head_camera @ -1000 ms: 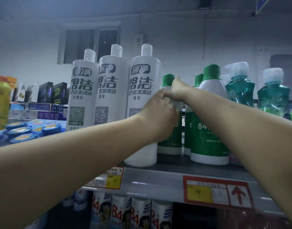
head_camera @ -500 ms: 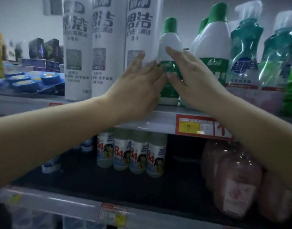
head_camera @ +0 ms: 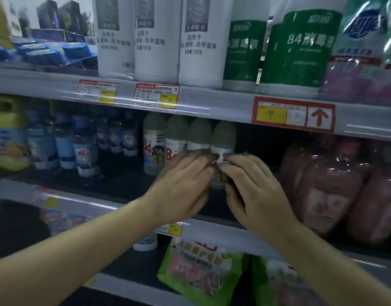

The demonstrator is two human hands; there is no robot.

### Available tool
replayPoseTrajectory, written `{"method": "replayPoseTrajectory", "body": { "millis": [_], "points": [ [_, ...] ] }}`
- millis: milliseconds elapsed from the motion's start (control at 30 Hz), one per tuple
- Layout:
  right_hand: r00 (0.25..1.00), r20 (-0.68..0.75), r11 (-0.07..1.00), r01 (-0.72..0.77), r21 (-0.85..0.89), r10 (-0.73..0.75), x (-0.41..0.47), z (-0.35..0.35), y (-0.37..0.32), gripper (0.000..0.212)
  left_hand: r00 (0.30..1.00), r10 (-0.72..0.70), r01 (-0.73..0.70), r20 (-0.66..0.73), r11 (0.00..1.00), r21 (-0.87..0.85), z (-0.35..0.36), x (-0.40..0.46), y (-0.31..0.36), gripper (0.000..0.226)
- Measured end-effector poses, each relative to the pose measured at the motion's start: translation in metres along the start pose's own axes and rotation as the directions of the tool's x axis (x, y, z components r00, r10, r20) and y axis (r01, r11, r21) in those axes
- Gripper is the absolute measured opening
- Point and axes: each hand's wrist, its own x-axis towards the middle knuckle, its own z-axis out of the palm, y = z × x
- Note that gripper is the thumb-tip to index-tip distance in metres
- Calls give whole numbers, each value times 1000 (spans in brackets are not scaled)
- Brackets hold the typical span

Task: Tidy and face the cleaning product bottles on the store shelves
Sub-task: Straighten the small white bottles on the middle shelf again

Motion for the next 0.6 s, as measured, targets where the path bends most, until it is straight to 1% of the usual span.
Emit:
{"method": "replayPoseTrajectory", "body": {
  "millis": [67,133,167,233,300,400,500,600],
  "points": [
    [994,67,995,-89,43,86,-13,16,2,26,994,-82,85,77,996,-41,19,-15,-6,38],
    [967,118,971,-234,55,226,-17,31,10,28,961,-202,215,187,975,-54,37,-24,-15,39],
    [942,130,945,-320,64,310,-17,39,16,29,938,-256,275,235,960,-54,44,-27,-21,40],
    [866,142,864,-494,102,479,-11,56,30,29,892,-342,371,296,927,-48,55,-27,-32,40],
    [772,146,759,-635,146,618,-4,71,41,33,870,-395,431,296,900,-66,65,-22,-38,40],
    [610,171,569,-788,236,774,4,93,51,40,846,-467,505,258,857,-106,80,-12,-41,45],
    [479,228,408,-863,298,847,5,115,54,53,799,-556,594,227,789,-159,93,-5,-35,48],
    [409,272,319,-892,320,871,-1,128,53,60,751,-627,661,209,711,-242,101,-3,-34,48]
  ]
}}
